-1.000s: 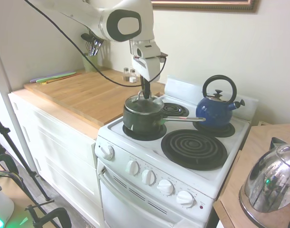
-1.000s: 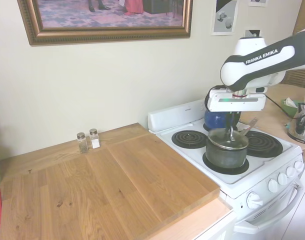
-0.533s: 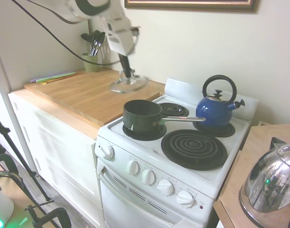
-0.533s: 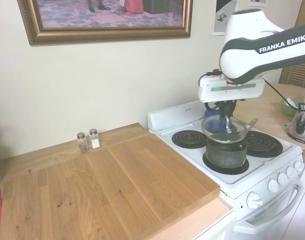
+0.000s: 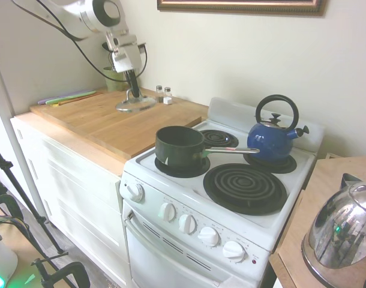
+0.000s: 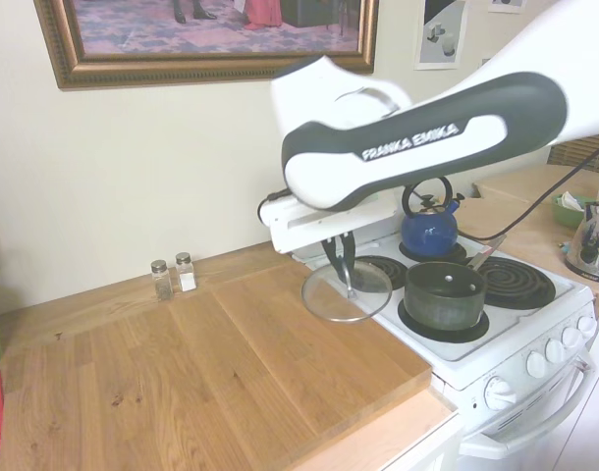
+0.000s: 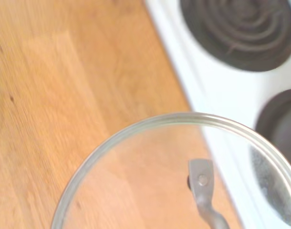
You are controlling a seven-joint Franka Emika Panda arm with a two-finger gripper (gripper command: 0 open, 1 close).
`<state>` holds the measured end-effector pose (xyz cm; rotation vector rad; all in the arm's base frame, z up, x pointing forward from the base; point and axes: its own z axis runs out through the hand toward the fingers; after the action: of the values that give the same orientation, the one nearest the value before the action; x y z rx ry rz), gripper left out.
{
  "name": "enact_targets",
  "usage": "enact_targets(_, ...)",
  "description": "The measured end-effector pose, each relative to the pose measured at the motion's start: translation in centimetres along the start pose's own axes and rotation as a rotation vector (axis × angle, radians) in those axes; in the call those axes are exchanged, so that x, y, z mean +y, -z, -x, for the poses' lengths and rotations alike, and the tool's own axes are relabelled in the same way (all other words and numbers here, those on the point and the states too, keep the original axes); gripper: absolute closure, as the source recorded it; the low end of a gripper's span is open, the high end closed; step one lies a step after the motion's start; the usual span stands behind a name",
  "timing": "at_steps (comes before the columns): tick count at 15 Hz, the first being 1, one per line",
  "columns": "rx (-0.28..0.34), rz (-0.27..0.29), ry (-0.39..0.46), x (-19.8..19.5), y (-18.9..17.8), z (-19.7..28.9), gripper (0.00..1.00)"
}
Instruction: Uncover the lid of the pot
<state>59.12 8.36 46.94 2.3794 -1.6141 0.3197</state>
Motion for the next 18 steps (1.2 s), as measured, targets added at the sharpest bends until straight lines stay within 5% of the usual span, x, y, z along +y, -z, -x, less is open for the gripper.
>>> enact_targets(6,0.016,0.069,0.040,-4.2,-5.5,3.2,1.00)
enact_targets(17,0.008,0.181,0.036,-8.1,-8.8,2.1,1.00)
enact_targets(18,0.006,0.186,0.039,-8.2,-8.9,2.2,0.00)
